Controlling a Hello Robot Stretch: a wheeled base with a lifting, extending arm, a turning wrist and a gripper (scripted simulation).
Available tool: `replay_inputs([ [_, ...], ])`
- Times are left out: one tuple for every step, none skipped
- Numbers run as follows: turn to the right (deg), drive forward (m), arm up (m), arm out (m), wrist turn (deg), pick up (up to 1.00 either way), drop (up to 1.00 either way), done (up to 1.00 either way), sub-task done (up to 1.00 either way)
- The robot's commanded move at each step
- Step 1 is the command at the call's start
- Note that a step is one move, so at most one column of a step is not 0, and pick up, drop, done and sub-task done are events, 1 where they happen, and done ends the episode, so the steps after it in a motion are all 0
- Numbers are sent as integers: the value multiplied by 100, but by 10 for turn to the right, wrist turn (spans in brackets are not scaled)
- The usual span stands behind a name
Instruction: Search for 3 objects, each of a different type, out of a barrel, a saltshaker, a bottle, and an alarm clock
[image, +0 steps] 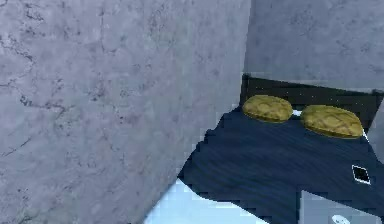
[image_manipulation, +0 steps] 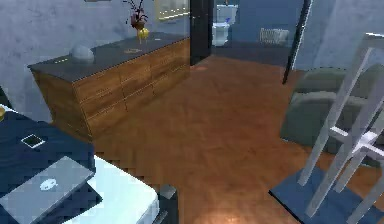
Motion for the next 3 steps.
replay_inputs([
  [450,0,0,0,0,0,0,0,0],
  [450,0,0,0,0,0,0,0,0],
  [180,0,0,0,0,0,0,0,0],
])
